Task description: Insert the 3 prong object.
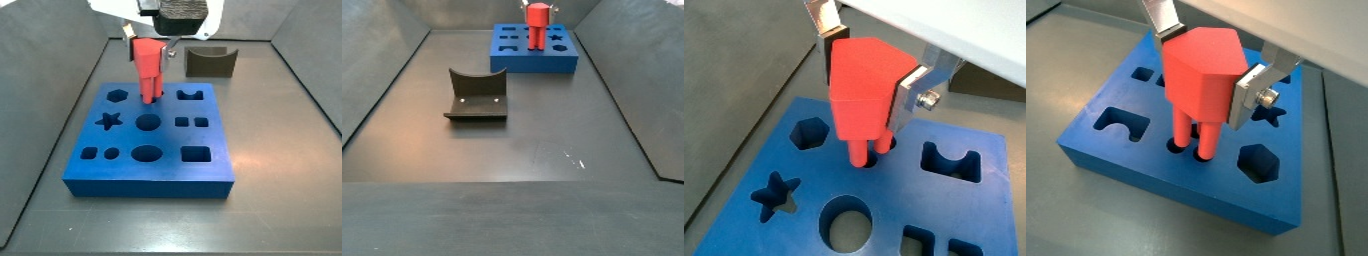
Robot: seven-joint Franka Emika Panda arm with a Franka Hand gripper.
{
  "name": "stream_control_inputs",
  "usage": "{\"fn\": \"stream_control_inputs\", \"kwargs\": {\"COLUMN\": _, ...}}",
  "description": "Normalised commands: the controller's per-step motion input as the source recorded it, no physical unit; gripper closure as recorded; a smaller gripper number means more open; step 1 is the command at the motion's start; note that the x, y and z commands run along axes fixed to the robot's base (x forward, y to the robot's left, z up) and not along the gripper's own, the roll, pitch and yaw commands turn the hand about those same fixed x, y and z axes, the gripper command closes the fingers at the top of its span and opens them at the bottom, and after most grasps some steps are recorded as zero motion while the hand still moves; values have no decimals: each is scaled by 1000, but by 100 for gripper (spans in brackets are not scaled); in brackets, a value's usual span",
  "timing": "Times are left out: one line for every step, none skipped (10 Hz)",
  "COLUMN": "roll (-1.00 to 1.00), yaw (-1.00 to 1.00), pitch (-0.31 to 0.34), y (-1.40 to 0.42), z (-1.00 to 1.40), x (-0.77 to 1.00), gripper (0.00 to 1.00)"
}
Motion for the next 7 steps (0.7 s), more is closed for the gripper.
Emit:
{"fn": "stream_control_inputs", "kwargs": {"roll": -66, "yaw": 231, "pitch": -67, "y": 149, "z": -577, "x": 54, "gripper": 100}}
{"fn": "stream_control_inputs", "kwargs": {"roll": 0, "yaw": 346, "pitch": -66, "y": 163, "z": -571, "x": 26, "gripper": 100}}
{"fn": "stream_control_inputs", "kwargs": {"roll": 6, "yaw": 457, "pitch": -94, "y": 157, "z": -591, "x": 0, "gripper": 100}}
{"fn": "stream_control_inputs", "kwargs": {"roll": 24, "yaw": 489, "pitch": -109, "y": 163, "z": -583, "x": 54, "gripper": 100}}
{"fn": "stream_control_inputs", "kwargs": {"roll": 0, "yaw": 386, "pitch": -90, "y": 80, "z": -634, "x": 143, "gripper": 100}}
{"fn": "stream_control_inputs", "kwargs": {"roll": -77, "yaw": 171, "pitch": -86, "y": 0, "z": -629, "x": 63, "gripper": 100}}
{"fn": "stream_control_inputs", "kwargs": {"roll": -99, "yaw": 86, "pitch": -74, "y": -123, "z": -503, "x": 0, "gripper": 100}}
